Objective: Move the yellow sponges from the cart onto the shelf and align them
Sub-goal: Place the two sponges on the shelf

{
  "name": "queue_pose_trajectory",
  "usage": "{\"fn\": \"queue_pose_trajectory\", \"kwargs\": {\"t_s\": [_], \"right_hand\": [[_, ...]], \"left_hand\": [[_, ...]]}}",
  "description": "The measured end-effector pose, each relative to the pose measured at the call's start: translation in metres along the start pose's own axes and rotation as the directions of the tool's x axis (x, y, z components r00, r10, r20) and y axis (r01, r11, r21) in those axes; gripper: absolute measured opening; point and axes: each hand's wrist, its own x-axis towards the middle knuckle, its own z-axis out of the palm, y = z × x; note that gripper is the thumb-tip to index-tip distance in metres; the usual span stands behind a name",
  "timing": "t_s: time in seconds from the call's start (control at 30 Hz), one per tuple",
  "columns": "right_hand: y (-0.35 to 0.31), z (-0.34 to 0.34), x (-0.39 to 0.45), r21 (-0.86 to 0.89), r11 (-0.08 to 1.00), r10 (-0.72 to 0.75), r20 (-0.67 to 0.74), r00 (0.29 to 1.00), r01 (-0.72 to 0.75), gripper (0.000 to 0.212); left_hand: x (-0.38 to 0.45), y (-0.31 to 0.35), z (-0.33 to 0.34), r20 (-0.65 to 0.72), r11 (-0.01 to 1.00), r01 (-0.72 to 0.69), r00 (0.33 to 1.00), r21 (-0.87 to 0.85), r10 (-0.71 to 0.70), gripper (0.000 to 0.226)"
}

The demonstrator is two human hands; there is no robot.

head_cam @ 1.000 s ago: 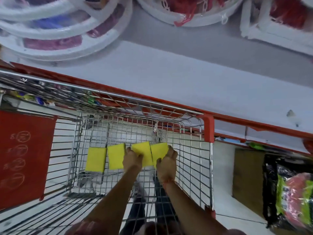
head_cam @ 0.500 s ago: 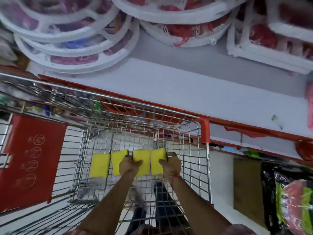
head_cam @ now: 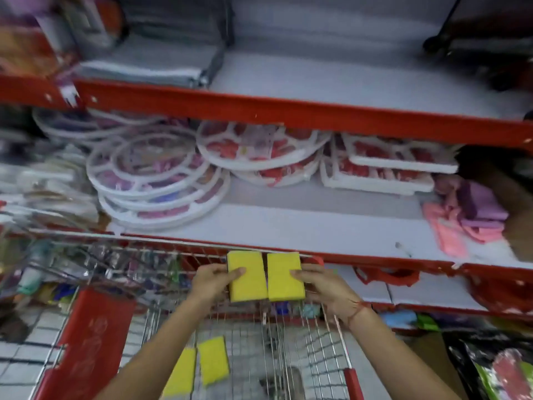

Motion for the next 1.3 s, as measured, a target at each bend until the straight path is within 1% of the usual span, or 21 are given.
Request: {"fn": "queue_pose_trajectory", "kwargs": {"t_s": [0.07,0.17,0.27,0.33,0.43,0.5,0.6,0.7,0.8,0.87,0.93,0.97,1.07,1.17,1.23,1.27,1.3], "right_hand": [[-0.03,-0.005,-0.017,0.023,0.998,-0.058,0.02,0.998,0.057,0.041],[-0.076,-0.01,-0.044,0.035,0.988,-0.15,0.051,0.987,0.149,0.038],[-0.124,-0.013,-0.069,0.033,0.968,-0.25,0.079,0.965,0.248,0.029],[-0.156,-0.015,-0.082,0.016,0.948,-0.317,0.081,0.945,0.317,0.025],[-0.202,-0.016,-0.095,0.008,0.916,-0.399,0.092,0.912,0.4,0.025],[-0.232,-0.018,-0.101,0.006,0.892,-0.451,0.099,0.887,0.452,0.023],[-0.276,-0.019,-0.104,0.01,0.862,-0.505,0.11,0.856,0.507,0.02],[-0.315,-0.021,-0.097,0.02,0.834,-0.551,0.089,0.83,0.552,0.025],[-0.344,-0.024,-0.08,-0.016,0.823,-0.566,0.048,0.823,0.568,0.026],[-0.359,-0.024,-0.064,-0.052,0.832,-0.553,0.022,0.833,0.553,0.02],[-0.368,-0.024,-0.045,-0.081,0.845,-0.532,-0.014,0.847,0.529,0.016],[-0.371,-0.023,-0.037,-0.102,0.851,-0.521,-0.036,0.853,0.515,0.019],[-0.374,-0.024,-0.012,-0.181,0.867,-0.484,-0.089,0.87,0.464,0.03],[-0.372,-0.025,0.005,-0.204,0.877,-0.464,-0.119,0.878,0.436,0.036],[-0.371,-0.025,0.015,-0.208,0.88,-0.461,-0.151,0.874,0.428,0.043],[-0.371,-0.024,0.018,-0.216,0.878,-0.464,-0.173,0.869,0.427,0.048],[-0.371,-0.025,0.025,-0.245,0.87,-0.478,-0.201,0.855,0.428,0.058]], "left_hand": [[-0.011,0.033,-0.007,0.035,0.998,-0.049,0.998,-0.031,0.05,0.02],[-0.025,0.078,-0.013,0.094,0.993,-0.088,0.991,-0.079,0.096,0.028],[-0.039,0.127,-0.018,0.148,0.981,-0.148,0.975,-0.13,0.166,0.026],[-0.046,0.163,-0.018,0.145,0.968,-0.209,0.963,-0.136,0.228,0.023],[-0.061,0.214,-0.017,0.158,0.946,-0.291,0.937,-0.143,0.312,0.022],[-0.065,0.249,-0.018,0.155,0.927,-0.346,0.917,-0.149,0.367,0.029],[-0.065,0.297,-0.018,0.142,0.907,-0.407,0.896,-0.112,0.42,0.043],[-0.06,0.339,-0.012,0.067,0.875,-0.473,0.875,-0.099,0.48,0.048],[-0.046,0.367,-0.003,0.053,0.868,-0.492,0.867,-0.062,0.495,0.056],[-0.031,0.379,0.003,0.037,0.871,-0.49,0.87,-0.045,0.491,0.063],[-0.016,0.386,0.008,0.021,0.884,-0.468,0.883,-0.025,0.468,0.063],[-0.009,0.388,0.011,0.006,0.887,-0.461,0.887,-0.006,0.461,0.063],[0.012,0.39,0.017,-0.011,0.9,-0.434,0.901,0.053,0.435,0.074],[0.027,0.389,0.02,-0.022,0.914,-0.4,0.915,0.075,0.402,0.064],[0.031,0.387,0.022,-0.038,0.92,-0.385,0.921,0.077,0.388,0.053],[0.032,0.386,0.022,-0.042,0.918,-0.389,0.919,0.075,0.393,0.048],[0.035,0.385,0.021,-0.056,0.912,-0.4,0.912,0.084,0.405,0.05]]}}
